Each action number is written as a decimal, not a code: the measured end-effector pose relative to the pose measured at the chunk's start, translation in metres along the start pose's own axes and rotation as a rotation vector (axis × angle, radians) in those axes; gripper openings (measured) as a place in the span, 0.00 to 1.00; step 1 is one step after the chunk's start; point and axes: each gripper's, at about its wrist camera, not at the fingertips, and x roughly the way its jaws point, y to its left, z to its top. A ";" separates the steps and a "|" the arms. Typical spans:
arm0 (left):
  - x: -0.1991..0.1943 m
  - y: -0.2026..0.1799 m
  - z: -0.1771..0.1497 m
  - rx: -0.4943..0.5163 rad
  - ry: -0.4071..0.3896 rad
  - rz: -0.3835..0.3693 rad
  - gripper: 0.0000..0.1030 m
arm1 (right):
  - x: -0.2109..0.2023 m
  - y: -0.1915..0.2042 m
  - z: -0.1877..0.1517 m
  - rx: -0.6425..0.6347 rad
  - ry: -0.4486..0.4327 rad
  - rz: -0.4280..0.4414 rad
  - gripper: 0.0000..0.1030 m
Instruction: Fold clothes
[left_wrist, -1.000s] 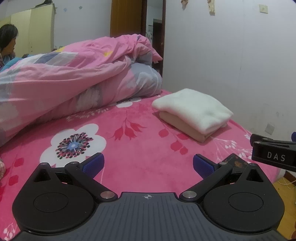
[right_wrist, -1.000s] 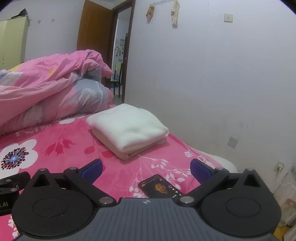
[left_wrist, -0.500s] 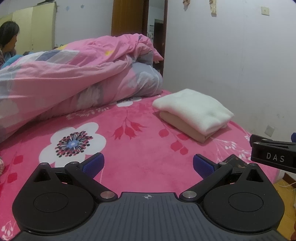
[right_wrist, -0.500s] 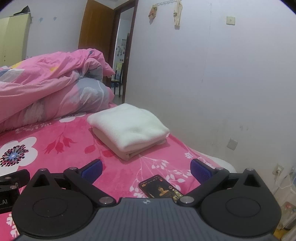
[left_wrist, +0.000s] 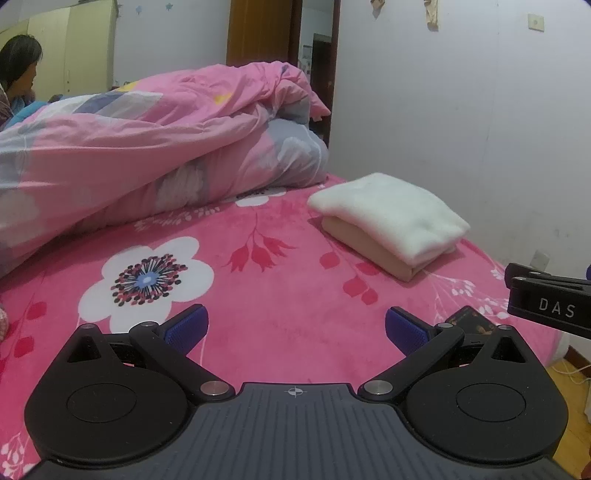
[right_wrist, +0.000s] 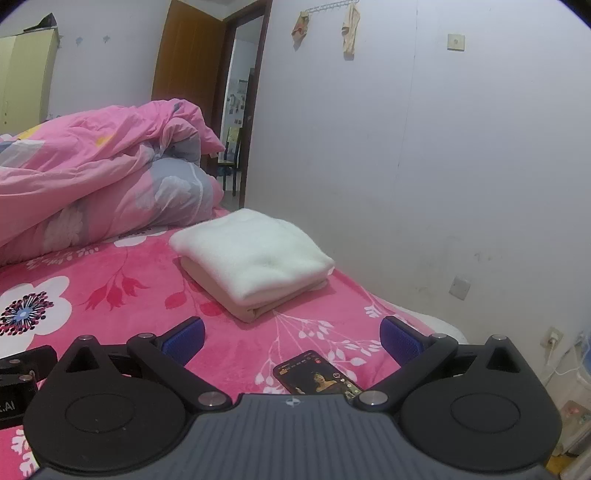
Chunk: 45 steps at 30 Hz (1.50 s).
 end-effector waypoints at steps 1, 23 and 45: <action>0.000 0.000 0.000 0.001 0.000 0.001 1.00 | 0.000 0.000 0.000 0.000 0.001 0.001 1.00; 0.001 -0.001 0.000 0.011 -0.005 0.018 1.00 | 0.002 0.006 0.002 -0.009 -0.002 0.009 1.00; 0.002 -0.001 -0.001 0.013 0.001 0.011 1.00 | 0.005 0.005 0.002 0.000 0.007 0.011 1.00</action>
